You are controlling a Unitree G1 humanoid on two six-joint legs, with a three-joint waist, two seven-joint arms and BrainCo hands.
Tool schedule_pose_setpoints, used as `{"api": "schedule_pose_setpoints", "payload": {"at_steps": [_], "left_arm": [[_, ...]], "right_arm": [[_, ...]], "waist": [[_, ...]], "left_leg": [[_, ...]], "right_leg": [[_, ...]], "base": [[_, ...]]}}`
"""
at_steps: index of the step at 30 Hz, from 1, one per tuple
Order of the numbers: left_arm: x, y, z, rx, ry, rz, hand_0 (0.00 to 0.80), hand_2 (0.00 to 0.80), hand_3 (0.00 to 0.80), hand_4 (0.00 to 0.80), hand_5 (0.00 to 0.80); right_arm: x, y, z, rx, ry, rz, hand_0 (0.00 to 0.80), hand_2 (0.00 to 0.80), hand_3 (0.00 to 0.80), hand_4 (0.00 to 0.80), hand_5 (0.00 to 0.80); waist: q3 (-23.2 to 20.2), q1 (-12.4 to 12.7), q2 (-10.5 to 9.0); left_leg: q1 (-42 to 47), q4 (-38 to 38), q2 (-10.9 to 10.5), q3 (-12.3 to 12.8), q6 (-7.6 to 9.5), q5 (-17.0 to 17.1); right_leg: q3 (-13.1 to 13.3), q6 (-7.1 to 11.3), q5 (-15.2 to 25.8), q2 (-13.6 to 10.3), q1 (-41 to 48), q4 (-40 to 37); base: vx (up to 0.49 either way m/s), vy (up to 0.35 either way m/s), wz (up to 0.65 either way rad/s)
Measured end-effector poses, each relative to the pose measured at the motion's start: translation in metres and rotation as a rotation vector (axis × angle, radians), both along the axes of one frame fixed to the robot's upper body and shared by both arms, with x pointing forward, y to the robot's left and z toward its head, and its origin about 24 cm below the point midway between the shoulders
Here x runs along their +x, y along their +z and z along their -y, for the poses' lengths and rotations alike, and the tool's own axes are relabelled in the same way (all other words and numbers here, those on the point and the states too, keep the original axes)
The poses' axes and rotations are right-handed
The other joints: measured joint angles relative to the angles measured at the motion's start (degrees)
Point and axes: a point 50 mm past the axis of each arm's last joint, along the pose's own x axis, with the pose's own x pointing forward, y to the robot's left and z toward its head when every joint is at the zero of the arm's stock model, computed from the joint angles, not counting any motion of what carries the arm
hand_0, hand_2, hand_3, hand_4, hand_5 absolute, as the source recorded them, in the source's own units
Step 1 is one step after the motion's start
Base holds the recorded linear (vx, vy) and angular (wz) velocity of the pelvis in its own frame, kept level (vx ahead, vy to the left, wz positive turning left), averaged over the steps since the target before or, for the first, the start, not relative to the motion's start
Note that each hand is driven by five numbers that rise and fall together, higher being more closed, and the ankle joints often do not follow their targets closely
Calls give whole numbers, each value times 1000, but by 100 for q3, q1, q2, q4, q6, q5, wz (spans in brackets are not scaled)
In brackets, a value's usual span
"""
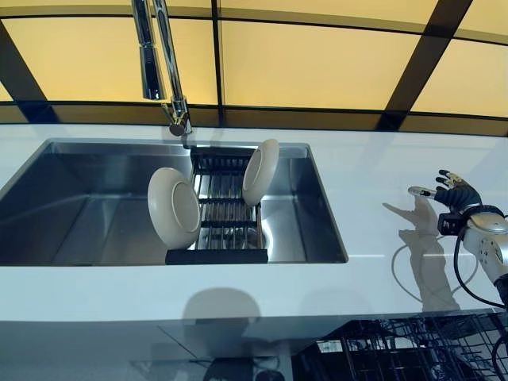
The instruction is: Take plates into dishwasher
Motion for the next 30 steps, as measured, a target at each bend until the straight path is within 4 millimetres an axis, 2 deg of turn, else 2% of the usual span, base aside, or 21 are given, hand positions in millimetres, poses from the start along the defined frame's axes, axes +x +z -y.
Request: {"api": "schedule_pose_setpoints", "payload": {"at_steps": [4, 14, 16, 19, 23, 30], "left_arm": [[2, 1, -1, -5, -10, 16, 0, 0, 0, 0, 0], [2, 2, -1, -8, -25, 15, 0, 0, 0, 0, 0], [3, 2, -1, -8, -27, 16, 0, 0, 0, 0, 0], [4, 2, 0, -8, -33, 16, 0, 0, 0, 0, 0], [3, 2, -1, -6, -33, 14, 0, 0, 0, 0, 0], [5, 2, -2, -6, -41, 24, 0, 0, 0, 0, 0]], "right_arm": [[0, 2, 0, -3, -11, 7, 0, 0, 0, 0, 0], [4, 1, -5, 2, -7, 18, 0, 0, 0, 0, 0], [5, 2, -6, 1, -10, 22, 0, 0, 0, 0, 0], [8, 8, -9, 3, -9, 46, 0, 0, 0, 0, 0], [12, 11, -15, 19, 11, 57, 0, 0, 0, 0, 0], [23, 14, -36, 98, 88, 73, 0, 0, 0, 0, 0]], "waist": [[-4, -7, 13], [21, 6, 10], [96, 1, 19], [296, 4, 51], [337, 99, 20], [340, 204, 15]], "left_leg": [[134, -70, -63, 30, -63, 12], [116, -167, -91, 20, -104, -7], [138, -166, -88, 20, -184, -32], [134, -165, -76, 7, -439, -112], [87, -164, -147, -13, -422, -103], [84, -169, -155, -130, -421, -103]], "right_leg": [[-40, 60, 37, -46, 251, -266], [-148, 123, 81, -62, 274, -337], [-167, 146, 100, -63, 303, -343], [-198, 211, 165, -70, 325, -380], [-215, 266, 204, -152, 302, -423], [-360, 247, 222, -136, 452, -553]], "base": [[29, -13, 5], [14, -9, 6], [12, -3, 6], [-6, 1, 5], [2, 4, 1], [28, 23, 11]]}}
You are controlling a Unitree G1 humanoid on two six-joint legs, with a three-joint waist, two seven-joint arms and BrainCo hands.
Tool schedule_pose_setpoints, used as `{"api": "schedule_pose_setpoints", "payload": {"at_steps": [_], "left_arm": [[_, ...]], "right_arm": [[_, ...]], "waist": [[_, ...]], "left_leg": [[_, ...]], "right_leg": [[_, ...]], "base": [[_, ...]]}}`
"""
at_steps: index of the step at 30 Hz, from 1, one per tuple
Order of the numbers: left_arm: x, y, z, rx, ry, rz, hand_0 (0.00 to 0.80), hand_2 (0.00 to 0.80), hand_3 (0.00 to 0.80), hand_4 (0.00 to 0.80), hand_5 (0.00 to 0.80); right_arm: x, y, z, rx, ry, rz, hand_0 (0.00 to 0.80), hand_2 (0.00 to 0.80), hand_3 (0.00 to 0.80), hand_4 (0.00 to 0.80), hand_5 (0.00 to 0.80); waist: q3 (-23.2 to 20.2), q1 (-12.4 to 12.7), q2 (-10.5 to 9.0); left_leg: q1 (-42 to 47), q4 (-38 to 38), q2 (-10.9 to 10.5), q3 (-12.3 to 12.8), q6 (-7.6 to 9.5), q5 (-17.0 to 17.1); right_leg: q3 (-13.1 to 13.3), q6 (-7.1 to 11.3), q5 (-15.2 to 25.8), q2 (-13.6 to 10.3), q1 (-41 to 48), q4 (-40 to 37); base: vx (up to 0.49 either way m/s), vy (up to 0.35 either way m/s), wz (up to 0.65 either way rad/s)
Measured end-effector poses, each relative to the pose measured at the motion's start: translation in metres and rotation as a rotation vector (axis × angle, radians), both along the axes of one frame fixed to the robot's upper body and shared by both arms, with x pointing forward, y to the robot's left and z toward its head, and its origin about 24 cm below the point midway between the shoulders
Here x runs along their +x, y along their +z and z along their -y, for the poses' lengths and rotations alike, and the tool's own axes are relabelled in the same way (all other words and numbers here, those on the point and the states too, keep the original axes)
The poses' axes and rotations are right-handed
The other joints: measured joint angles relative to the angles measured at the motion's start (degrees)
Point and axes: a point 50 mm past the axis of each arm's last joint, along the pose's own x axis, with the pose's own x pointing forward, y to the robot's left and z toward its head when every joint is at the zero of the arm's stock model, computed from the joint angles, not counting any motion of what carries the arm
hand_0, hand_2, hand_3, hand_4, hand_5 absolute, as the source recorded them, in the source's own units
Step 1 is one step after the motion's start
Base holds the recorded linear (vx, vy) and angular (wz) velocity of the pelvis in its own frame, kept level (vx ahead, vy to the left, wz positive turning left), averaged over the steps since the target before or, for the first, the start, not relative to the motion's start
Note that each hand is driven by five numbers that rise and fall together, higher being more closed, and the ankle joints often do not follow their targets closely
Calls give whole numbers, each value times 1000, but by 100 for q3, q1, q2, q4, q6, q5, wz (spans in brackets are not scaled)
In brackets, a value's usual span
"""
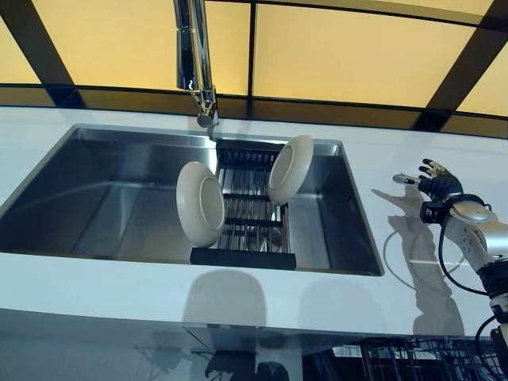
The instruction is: Take plates into dishwasher
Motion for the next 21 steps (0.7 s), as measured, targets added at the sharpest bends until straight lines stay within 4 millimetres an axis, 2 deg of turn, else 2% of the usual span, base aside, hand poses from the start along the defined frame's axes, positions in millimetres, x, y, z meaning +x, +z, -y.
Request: {"api": "schedule_pose_setpoints", "payload": {"at_steps": [9, 17, 21], "left_arm": [[0, 0, 0, 5, -10, 0, 0, 0, 0, 0, 0], [-1, 0, -2, 20, -12, -2, 0, 0, 0, 0, 0], [-2, 0, -2, 23, -9, -9, 0, 0, 0, 0, 0]], "right_arm": [[10, 5, -19, 7, 56, -22, 0, 0, 0, 0, 0], [15, -6, -42, 70, 120, -63, 0, 0, 0, 0, 0], [17, -9, -49, 93, 131, -72, 0, 0, 0, 0, 0]], "waist": [[-4, 82, -68], [-227, 103, -425], [-255, 130, -465]], "left_leg": [[189, -2, 29, 4, -1, -1], [261, 0, 18, 16, -2, -2], [308, 1, 6, 13, -3, -1]], "right_leg": [[-62, -10, 7, 50, 244, -94], [-44, -14, 18, 30, 291, -49], [-45, -3, 24, 14, 333, -37]], "base": [[5, 39, 2], [-1, 19, 0], [0, 0, 0]]}}
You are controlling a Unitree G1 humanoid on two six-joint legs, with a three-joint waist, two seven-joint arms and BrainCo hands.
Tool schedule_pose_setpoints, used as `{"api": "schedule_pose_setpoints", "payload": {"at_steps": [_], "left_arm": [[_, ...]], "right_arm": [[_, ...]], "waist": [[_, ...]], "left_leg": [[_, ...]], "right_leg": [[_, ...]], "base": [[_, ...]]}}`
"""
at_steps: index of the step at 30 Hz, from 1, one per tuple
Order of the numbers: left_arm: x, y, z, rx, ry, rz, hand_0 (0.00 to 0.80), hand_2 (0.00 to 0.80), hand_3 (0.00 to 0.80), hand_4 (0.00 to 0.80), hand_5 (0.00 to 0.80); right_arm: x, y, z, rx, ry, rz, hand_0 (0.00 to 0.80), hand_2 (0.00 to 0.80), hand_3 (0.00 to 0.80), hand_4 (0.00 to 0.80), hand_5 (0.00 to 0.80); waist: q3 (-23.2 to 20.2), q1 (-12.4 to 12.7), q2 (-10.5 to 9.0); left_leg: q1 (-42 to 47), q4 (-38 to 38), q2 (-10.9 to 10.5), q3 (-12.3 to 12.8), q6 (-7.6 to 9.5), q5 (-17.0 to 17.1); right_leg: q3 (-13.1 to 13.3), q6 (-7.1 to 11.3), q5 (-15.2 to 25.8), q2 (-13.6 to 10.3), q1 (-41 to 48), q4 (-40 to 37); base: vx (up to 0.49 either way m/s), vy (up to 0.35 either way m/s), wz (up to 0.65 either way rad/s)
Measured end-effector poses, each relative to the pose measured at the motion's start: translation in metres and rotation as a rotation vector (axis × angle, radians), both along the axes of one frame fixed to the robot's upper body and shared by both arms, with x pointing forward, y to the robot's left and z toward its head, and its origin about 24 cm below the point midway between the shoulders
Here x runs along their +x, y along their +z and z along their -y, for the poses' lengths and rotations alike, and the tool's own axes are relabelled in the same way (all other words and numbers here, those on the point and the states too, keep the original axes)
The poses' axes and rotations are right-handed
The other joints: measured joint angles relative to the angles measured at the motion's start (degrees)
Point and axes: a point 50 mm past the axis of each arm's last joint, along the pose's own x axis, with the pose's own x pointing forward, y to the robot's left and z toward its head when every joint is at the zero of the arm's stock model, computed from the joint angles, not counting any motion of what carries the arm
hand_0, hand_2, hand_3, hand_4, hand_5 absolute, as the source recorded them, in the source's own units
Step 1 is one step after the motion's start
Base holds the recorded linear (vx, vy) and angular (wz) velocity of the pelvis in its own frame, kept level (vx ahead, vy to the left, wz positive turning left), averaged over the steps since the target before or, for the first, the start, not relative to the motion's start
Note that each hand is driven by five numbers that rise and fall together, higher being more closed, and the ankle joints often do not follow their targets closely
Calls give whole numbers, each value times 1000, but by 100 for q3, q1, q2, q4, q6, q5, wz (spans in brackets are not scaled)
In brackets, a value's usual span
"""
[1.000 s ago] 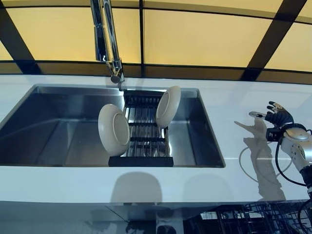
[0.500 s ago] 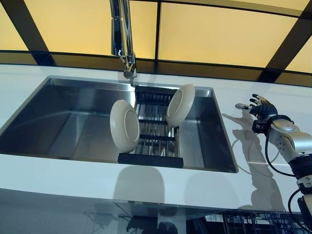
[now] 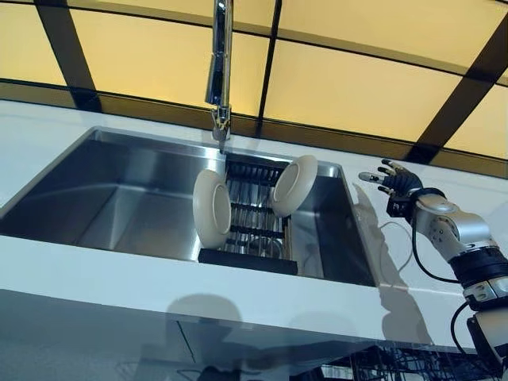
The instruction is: Take plates into dishwasher
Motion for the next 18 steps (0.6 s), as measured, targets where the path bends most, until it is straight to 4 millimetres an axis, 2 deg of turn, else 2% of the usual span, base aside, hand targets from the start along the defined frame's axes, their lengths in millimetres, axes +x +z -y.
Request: {"api": "schedule_pose_setpoints", "payload": {"at_steps": [7, 18], "left_arm": [[-3, -1, -1, 2, 5, -7, 0, 0, 0, 0, 0], [-4, -1, 0, 6, 8, -1, 0, 0, 0, 0, 0]], "right_arm": [[2, -7, -9, 19, 29, -31, 0, 0, 0, 0, 0], [2, -12, -14, 56, 41, -58, 0, 0, 0, 0, 0]], "waist": [[-32, 6, 21], [-35, 154, 25]], "left_leg": [[2, 1, 2, -6, -1, 1], [-20, 1, 4, -15, -3, 2]], "right_leg": [[-12, 2, 2, 0, 13, -7], [-43, 3, 1, 1, 19, -22]], "base": [[0, 0, 0], [0, 0, 0]]}}
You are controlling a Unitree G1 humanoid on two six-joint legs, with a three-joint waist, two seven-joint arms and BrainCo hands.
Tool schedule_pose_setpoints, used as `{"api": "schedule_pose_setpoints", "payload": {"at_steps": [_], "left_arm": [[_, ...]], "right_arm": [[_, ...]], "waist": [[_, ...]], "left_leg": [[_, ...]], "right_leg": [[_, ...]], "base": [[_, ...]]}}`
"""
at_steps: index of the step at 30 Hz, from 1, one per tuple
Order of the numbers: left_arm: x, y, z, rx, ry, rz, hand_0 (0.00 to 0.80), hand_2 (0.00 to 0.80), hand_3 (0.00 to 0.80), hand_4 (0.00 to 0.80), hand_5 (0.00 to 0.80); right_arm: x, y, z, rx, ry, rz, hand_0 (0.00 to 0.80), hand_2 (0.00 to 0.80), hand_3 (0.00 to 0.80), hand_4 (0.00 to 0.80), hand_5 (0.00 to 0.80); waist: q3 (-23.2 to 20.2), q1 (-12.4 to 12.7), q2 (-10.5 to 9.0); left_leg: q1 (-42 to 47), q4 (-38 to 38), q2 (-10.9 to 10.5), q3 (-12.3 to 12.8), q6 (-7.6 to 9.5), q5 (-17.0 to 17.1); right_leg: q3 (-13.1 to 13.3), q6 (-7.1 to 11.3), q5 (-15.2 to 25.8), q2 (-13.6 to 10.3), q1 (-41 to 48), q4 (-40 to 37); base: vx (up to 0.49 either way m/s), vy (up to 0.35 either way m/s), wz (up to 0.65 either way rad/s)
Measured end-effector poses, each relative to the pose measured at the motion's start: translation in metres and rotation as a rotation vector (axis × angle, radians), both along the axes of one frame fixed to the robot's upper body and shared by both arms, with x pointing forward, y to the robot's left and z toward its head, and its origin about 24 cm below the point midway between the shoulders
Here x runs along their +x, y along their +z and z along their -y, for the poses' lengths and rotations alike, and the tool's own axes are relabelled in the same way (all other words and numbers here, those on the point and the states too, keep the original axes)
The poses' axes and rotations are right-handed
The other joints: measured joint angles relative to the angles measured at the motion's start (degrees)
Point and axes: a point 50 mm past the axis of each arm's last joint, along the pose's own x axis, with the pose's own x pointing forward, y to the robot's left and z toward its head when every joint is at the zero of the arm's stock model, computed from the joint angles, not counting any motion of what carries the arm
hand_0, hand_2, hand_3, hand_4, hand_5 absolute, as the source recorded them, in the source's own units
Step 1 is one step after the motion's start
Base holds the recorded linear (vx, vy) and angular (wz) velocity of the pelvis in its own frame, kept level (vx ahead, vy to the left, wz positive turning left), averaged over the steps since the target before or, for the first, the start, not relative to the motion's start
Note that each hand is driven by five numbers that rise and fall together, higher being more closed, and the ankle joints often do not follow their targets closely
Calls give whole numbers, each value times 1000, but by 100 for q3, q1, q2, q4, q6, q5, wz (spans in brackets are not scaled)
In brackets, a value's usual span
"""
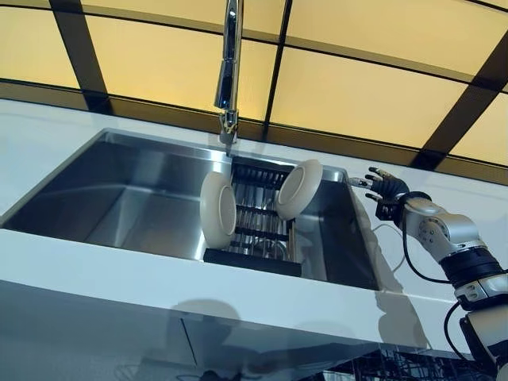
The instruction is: Take plates into dishwasher
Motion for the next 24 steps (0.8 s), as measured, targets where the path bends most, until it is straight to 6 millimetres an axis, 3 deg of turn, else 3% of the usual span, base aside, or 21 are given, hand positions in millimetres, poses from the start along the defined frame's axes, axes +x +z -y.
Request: {"api": "schedule_pose_setpoints", "payload": {"at_steps": [10, 24], "left_arm": [[2, 1, -1, 5, 0, 15, 0, 0, 0, 0, 0], [9, 5, -5, 11, 16, 46, 0, 0, 0, 0, 0]], "right_arm": [[2, -10, -14, 12, 41, -30, 0, 0, 0, 0, 0], [2, -10, -15, 13, 43, -29, 0, 0, 0, 0, 0]], "waist": [[4, 11, 0], [330, 71, 24]], "left_leg": [[-231, 4, 0, -20, -7, 11], [-290, 1, -5, -111, -8, 11]], "right_leg": [[-18, -1, 4, 0, -200, -2], [-117, 4, -1, -1, -189, -37]], "base": [[-13, 5, 0], [0, 1, 2]]}}
